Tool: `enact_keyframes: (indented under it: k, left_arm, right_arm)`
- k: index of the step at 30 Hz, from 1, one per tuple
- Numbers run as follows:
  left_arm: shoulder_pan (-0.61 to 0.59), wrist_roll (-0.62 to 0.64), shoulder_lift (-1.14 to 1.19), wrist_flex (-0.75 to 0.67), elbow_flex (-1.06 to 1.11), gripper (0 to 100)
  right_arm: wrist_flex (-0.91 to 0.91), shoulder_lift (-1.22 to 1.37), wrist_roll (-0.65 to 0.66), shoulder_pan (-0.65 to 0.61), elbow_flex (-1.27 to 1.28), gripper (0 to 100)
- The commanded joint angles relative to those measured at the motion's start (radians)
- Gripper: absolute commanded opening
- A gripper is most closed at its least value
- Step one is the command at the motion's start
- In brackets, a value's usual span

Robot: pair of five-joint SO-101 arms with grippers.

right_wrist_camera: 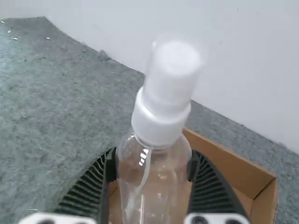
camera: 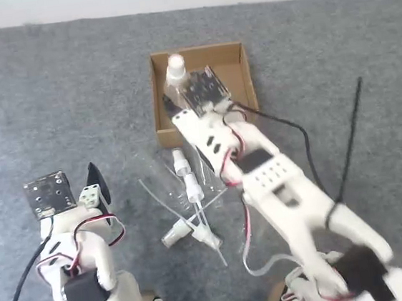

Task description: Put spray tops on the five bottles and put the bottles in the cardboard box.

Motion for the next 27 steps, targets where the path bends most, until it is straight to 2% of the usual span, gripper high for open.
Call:
enact_keyframes:
  k: [1,5,11,27]
  left_arm:
    - [-0.002,0.011,-0.008,0.006,-0.008,17]
    - [-0.002,0.011,-0.008,0.006,-0.008,17]
    - [-0.002,0.011,-0.008,0.008,-0.008,17]
    - [-0.003,0.009,-0.008,0.008,-0.008,17]
  right_arm:
    - [-0.028,0.101,0.005,0.038,-0.169,8.1]
    - [-0.028,0.245,-0.006,0.045,-0.296,8.1]
    - [-0.027,0.429,-0.147,0.045,-0.479,8.1]
    - [-0.028,0.848,-0.152,0.068,-0.924,8.1]
